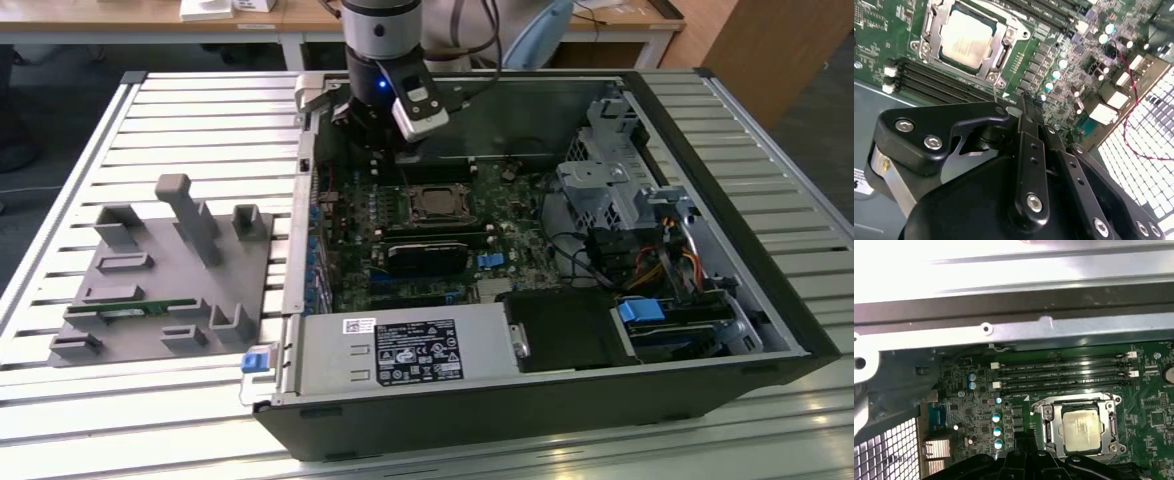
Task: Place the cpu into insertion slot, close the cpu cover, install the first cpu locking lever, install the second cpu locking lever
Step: 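Install the first cpu locking lever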
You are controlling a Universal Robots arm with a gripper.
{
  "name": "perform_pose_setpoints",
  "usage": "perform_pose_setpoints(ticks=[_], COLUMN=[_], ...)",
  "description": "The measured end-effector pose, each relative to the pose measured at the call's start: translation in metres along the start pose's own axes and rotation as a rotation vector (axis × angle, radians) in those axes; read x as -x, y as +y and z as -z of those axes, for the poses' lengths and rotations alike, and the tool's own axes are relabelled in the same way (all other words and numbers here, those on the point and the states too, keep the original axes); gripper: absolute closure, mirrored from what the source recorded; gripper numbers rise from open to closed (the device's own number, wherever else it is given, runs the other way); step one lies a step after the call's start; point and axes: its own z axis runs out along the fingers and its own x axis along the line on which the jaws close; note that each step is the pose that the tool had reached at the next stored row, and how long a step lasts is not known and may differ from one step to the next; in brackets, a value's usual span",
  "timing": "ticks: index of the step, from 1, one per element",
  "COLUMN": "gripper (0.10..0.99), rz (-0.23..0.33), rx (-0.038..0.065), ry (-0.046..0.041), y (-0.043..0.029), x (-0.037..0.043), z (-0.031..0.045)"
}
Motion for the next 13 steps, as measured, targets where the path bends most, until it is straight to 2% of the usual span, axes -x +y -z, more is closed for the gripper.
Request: perform_pose_setpoints(ticks=[6, 13], gripper=[0.98, 0.98], rz=[0.003, 0.004], rx=[0.0, 0.0], ry=[0.0002, 0.0002], y=[0.008, 0.0128], x=[-0.0031, -0.0046], z=[-0.0004, -0.0007])
